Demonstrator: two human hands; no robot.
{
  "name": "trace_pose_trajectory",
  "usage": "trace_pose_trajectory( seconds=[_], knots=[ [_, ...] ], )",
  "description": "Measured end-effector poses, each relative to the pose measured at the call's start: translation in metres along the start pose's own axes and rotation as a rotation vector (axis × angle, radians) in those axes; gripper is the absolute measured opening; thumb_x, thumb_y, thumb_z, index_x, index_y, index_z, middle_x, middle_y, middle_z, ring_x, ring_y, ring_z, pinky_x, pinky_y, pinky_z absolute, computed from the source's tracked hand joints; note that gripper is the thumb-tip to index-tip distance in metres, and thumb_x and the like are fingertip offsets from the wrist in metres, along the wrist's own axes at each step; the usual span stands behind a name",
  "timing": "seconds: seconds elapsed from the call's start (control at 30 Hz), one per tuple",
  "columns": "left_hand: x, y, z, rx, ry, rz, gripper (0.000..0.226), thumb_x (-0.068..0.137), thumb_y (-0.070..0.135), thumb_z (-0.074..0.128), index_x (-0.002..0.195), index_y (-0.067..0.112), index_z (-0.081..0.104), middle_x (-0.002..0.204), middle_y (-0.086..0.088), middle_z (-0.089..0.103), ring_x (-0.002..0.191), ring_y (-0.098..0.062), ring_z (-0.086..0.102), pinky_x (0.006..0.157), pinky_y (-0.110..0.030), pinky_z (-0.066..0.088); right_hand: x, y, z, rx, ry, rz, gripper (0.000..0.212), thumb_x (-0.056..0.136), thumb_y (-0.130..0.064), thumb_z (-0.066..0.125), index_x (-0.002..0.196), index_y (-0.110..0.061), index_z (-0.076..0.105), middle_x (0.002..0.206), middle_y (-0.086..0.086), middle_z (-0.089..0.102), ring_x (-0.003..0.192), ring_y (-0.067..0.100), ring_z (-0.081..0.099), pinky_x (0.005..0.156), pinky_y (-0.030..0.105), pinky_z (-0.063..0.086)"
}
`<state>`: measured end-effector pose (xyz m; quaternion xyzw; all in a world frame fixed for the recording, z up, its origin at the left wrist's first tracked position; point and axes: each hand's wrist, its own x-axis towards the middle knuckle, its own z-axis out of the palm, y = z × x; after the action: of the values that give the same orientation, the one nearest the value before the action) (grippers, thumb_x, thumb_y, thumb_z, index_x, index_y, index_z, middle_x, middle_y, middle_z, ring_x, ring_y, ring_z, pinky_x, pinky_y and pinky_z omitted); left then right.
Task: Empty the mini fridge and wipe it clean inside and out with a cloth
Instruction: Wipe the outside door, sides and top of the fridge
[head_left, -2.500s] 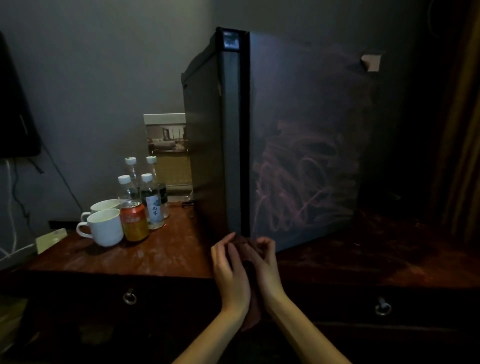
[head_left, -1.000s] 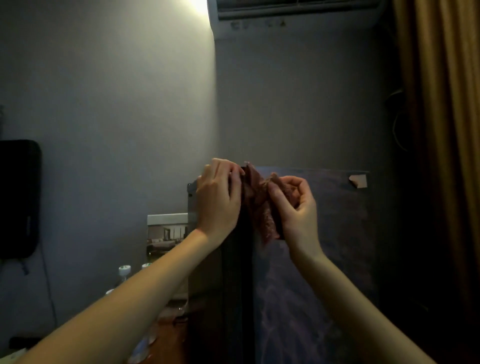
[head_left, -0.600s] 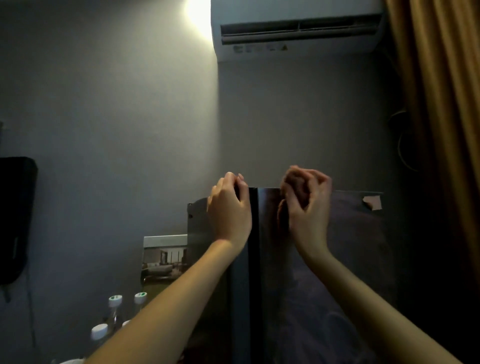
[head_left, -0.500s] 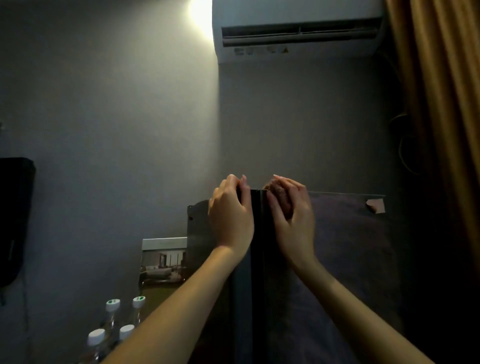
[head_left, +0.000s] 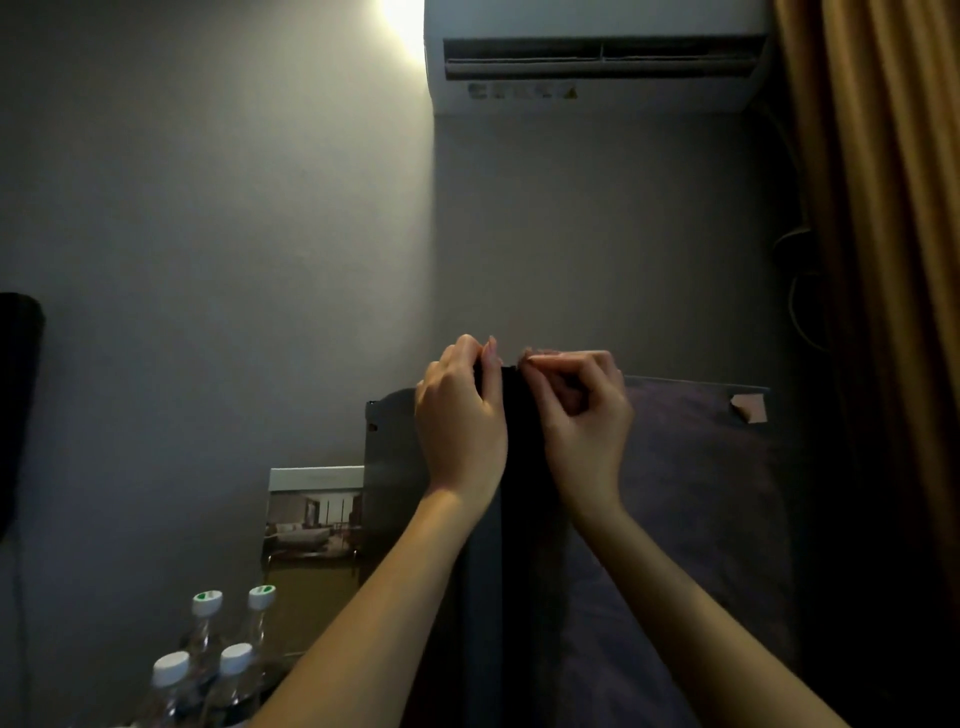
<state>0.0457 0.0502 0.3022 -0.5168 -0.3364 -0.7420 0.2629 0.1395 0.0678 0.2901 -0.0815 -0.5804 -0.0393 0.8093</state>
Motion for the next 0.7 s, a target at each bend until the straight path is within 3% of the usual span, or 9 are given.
trace_pose_trajectory(
  seconds=[0.13,0.23,0.33,0.5,0.57,0.7],
  knots=[
    [0.0,0.001,0.0,-0.023,-0.011,-0.012,0.032,0.102,0.026,0.045,0.071,0.017,0.043,0.069,0.002,0.053,0.066,-0.012,0.047,0.058,-0.021,0.021,-0.016,0.011,-0.023,-0.09,-0.106,-0.099,0.011,0.081,-0.01,0.075,0.086,-0.018,0.072,0.09,-0.004,0.062,0.092,0.018,0.058,0.08,0.038,0.048],
    [-0.001,0.002,0.0,-0.017,-0.01,-0.017,0.031,0.102,0.026,0.045,0.072,0.017,0.046,0.071,0.0,0.057,0.068,-0.011,0.047,0.058,-0.02,0.026,-0.006,0.017,-0.023,-0.039,0.0,0.022,0.014,0.081,-0.012,0.074,0.085,-0.025,0.071,0.09,-0.008,0.063,0.092,0.019,0.061,0.082,0.048,0.05],
    [0.0,0.002,0.0,0.0,-0.011,-0.019,0.031,0.101,0.027,0.045,0.072,0.017,0.044,0.07,0.004,0.053,0.068,-0.009,0.044,0.058,-0.018,0.026,0.005,0.01,-0.007,0.03,0.037,0.074,0.01,0.081,-0.01,0.073,0.087,-0.019,0.074,0.092,-0.006,0.066,0.093,0.021,0.064,0.084,0.048,0.052],
    [-0.001,0.001,-0.001,0.006,-0.033,-0.019,0.03,0.102,0.027,0.044,0.074,0.016,0.045,0.072,0.004,0.053,0.069,-0.008,0.044,0.059,-0.015,0.03,-0.019,0.005,-0.014,-0.083,-0.099,-0.081,0.009,0.082,-0.012,0.075,0.091,-0.015,0.075,0.096,-0.003,0.063,0.098,0.017,0.057,0.084,0.035,0.048],
    [-0.002,0.002,-0.001,0.022,-0.032,-0.019,0.029,0.102,0.027,0.044,0.076,0.014,0.047,0.075,0.002,0.056,0.071,-0.009,0.045,0.059,-0.019,0.025,-0.026,0.013,-0.026,-0.086,-0.131,-0.088,0.01,0.082,-0.012,0.076,0.091,-0.014,0.074,0.097,-0.001,0.059,0.097,0.019,0.057,0.084,0.039,0.049],
    [-0.004,0.004,-0.001,0.053,-0.031,-0.033,0.029,0.102,0.028,0.042,0.08,0.012,0.053,0.078,-0.001,0.059,0.074,-0.014,0.05,0.065,-0.025,0.027,-0.004,0.026,-0.026,-0.003,0.045,0.096,0.004,0.082,-0.011,0.076,0.085,-0.012,0.074,0.092,0.002,0.058,0.091,0.016,0.062,0.084,0.048,0.052]
  ],
)
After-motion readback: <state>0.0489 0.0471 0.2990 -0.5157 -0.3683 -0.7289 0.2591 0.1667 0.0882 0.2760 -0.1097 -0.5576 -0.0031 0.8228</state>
